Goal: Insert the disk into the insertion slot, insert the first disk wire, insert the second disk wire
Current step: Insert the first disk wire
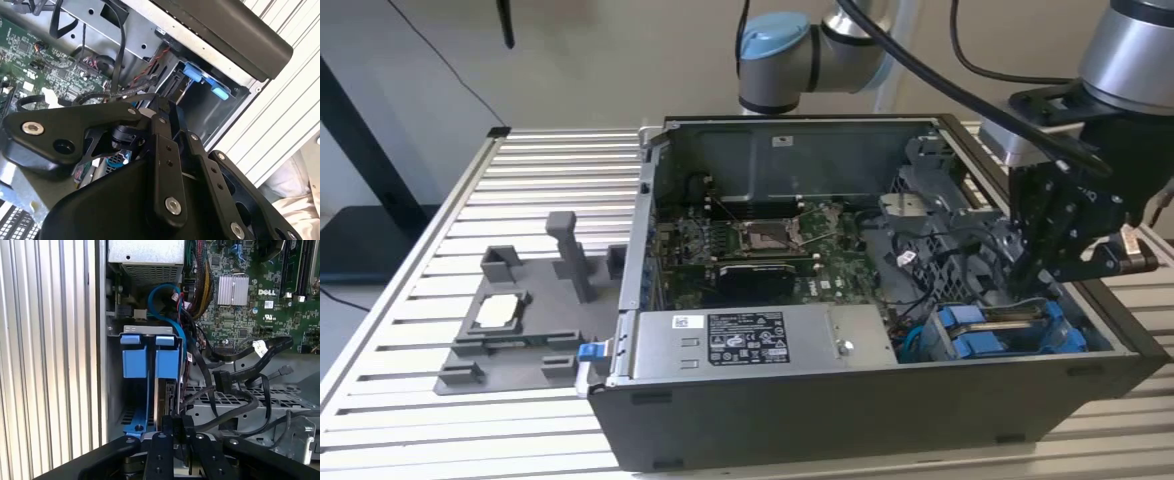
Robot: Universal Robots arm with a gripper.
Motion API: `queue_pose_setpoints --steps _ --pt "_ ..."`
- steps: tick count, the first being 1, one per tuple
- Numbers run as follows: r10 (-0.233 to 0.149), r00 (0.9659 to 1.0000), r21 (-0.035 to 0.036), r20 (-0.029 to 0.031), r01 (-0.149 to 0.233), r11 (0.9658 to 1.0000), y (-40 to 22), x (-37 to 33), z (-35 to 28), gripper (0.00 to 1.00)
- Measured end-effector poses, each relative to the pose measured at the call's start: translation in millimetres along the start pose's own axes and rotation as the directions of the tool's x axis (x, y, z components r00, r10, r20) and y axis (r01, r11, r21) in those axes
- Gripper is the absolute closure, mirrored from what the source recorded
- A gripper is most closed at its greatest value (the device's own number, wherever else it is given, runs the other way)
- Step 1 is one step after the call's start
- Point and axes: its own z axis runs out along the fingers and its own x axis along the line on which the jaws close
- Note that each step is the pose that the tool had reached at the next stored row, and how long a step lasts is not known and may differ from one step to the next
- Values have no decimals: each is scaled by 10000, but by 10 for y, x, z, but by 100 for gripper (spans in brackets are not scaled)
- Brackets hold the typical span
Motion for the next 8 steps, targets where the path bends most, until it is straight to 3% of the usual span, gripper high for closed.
queue_pose_setpoints --steps 5,8 --pt "11 10000 -143 15 -10 9999 -40 5 41 81" --pt "40 10000 -179 16 -39 9998 -55 9 61 81"
